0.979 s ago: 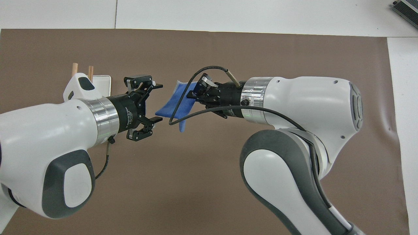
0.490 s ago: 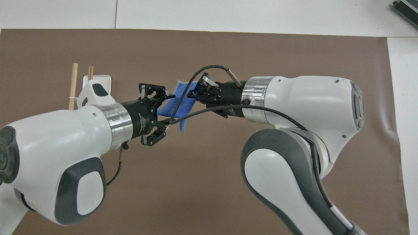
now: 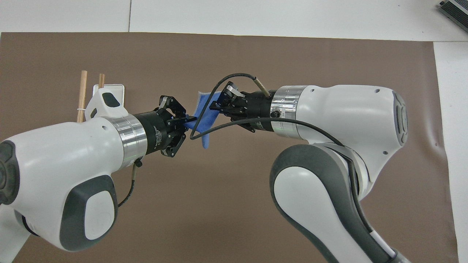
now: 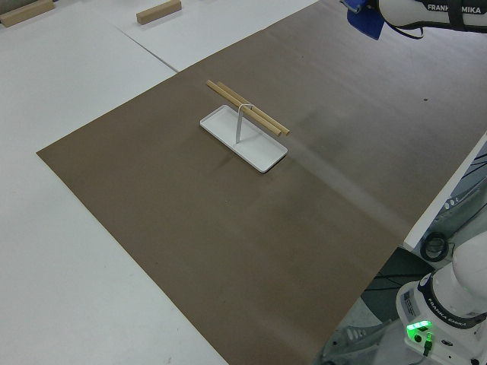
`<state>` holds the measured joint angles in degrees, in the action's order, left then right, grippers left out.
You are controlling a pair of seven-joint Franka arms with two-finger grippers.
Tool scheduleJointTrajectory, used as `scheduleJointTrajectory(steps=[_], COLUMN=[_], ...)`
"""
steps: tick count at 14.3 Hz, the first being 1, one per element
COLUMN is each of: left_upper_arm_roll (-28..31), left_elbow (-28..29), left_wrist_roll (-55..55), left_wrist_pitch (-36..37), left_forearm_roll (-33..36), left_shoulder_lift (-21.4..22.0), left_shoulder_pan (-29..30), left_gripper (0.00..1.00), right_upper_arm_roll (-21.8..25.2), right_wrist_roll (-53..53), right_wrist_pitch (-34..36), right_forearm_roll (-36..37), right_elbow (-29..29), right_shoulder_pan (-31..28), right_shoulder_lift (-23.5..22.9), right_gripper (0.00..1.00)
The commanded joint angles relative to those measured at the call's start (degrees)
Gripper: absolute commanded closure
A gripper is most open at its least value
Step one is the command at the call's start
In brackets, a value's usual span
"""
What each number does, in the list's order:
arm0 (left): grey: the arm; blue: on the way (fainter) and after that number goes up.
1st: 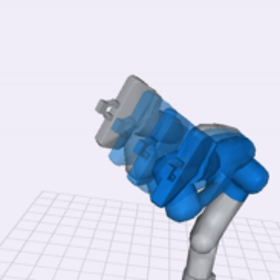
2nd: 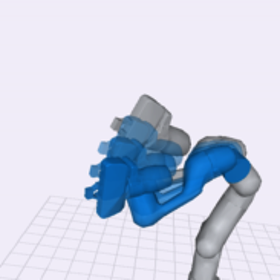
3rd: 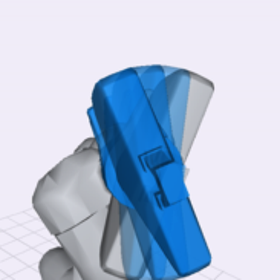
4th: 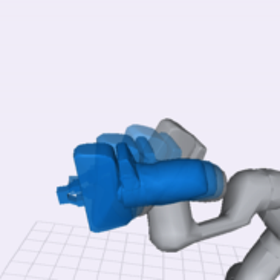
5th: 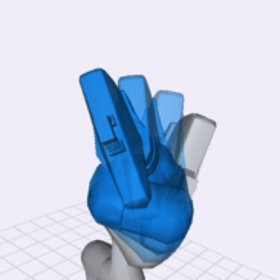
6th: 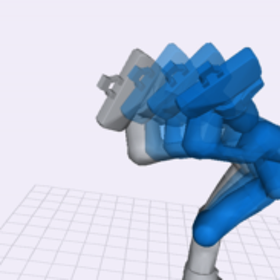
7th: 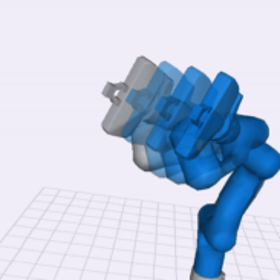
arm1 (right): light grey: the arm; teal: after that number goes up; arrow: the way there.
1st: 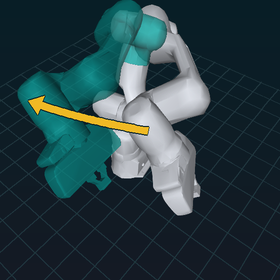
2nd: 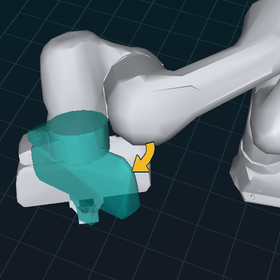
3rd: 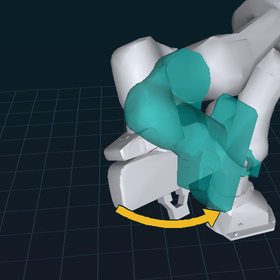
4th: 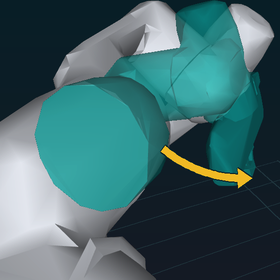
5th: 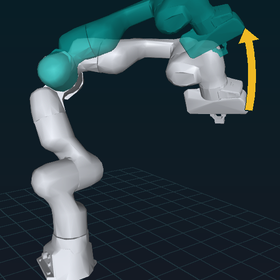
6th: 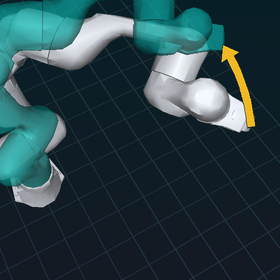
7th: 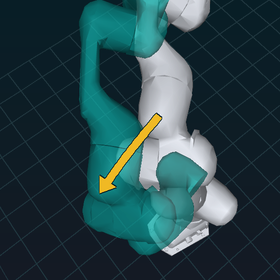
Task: Right arm passes towel to left arm to hang
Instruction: 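Close the left gripper on the towel edge beside the right gripper, then open the right gripper and pull it back while the left gripper withdraws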
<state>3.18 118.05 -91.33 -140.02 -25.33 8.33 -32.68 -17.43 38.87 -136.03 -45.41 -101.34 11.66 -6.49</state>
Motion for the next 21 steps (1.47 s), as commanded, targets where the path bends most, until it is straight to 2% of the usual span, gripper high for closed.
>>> scheduleJointTrajectory(steps=[1,2,3,4,7,12,17,21], left_upper_arm_roll=[0.6,0.6,0.6,0.6,0.8,0.8,0.8,0.8], left_elbow=[1.7,1.7,1.7,1.7,1.7,3.9,5.0,7.4], left_wrist_roll=[3.3,4.3,5.8,7.4,9.7,16.3,26.7,30.5], left_wrist_pitch=[-1.0,-0.9,-0.8,-0.8,-0.7,-0.4,0.7,-0.1], left_forearm_roll=[-1.0,-1.0,-1.0,-1.0,-1.0,-1.0,-1.0,-1.0], left_shoulder_lift=[1.2,1.2,1.2,1.2,1.2,1.9,2.2,2.0], left_shoulder_pan=[0.0,0.1,0.2,0.2,0.3,5.4,17.6,25.0], left_gripper=[1.0,1.0,1.0,1.0,1.0,1.0,1.0,1.0], right_upper_arm_roll=[-0.1,-0.1,-0.1,0.0,0.1,0.1,0.1,0.1], right_wrist_roll=[0.0,-0.2,-0.3,-0.4,-0.8,-0.8,-0.9,-1.5], right_wrist_pitch=[1.6,1.6,1.6,1.6,3.5,5.4,11.4,14.3], right_forearm_roll=[-0.3,0.2,1.2,2.0,6.2,16.6,29.0,30.0], right_elbow=[0.4,0.2,-0.2,-0.5,-1.4,-2.5,-3.1,-3.2], right_shoulder_pan=[-0.6,-0.6,-0.6,-0.6,-1.6,-3.1,-4.5,-6.3], right_shoulder_lift=[0.5,0.6,1.0,1.2,2.7,4.0,4.9,5.1], right_gripper=[1.0,0.82,0.27,0.0,0.0,0.0,0.0,0.0])
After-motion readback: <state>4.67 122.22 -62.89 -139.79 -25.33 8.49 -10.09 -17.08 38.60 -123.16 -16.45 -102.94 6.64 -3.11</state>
